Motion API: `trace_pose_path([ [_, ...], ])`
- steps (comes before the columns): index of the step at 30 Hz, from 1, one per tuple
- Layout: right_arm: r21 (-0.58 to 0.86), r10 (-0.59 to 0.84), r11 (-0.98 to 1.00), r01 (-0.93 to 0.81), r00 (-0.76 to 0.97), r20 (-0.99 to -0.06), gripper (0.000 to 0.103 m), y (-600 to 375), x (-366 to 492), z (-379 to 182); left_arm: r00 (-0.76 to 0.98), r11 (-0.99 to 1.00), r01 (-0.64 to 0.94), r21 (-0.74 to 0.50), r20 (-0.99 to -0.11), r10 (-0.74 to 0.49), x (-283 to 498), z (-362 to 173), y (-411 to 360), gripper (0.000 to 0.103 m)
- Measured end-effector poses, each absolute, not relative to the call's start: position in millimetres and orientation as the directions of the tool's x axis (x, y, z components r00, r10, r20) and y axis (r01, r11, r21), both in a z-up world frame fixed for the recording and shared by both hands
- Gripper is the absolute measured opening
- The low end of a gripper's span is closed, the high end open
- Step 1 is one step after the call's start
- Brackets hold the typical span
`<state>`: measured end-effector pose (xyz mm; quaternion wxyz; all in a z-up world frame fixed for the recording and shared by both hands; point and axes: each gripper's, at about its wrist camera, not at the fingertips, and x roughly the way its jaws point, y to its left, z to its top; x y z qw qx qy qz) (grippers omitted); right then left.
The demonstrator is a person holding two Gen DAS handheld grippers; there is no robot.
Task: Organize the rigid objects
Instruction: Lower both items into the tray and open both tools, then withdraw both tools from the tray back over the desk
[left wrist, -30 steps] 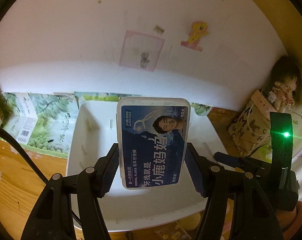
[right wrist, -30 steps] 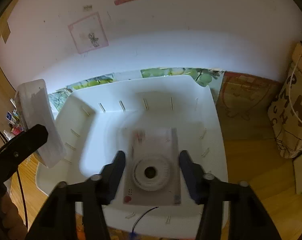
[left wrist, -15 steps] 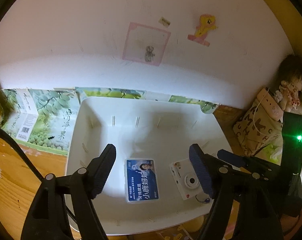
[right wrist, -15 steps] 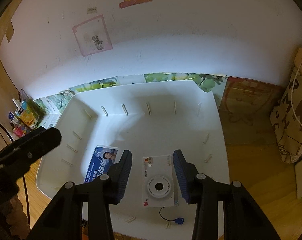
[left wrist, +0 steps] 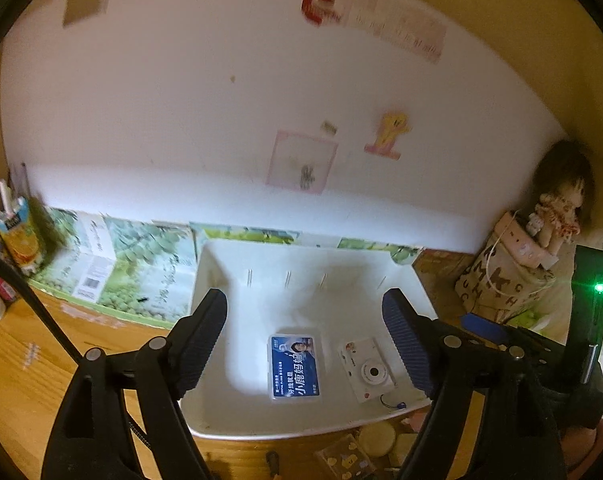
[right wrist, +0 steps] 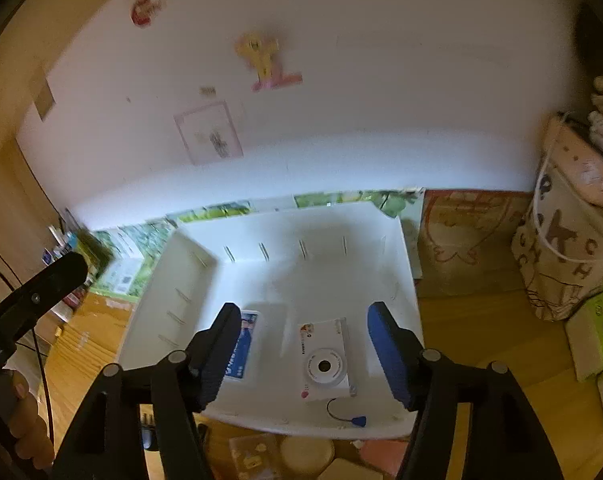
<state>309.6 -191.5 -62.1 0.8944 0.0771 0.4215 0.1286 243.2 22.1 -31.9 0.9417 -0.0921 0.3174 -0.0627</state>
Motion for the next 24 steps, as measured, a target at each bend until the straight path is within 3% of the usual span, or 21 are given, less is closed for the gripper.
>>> trace_pose_path([
  [13,0.286,0.309,0.946,-0.154,0.697,-0.647,0.080,-219,238,-18,0.873,0.990,0.058,-0.128,-0.475,-0.113,153,15,17,0.084],
  [24,0.300,0.325,0.940,-0.162,0.692,-0.645,0.080,-235,177,-14,0.874,0.996,0.053,-0.066,-0.480,-0.078,96,18,1,0.084],
])
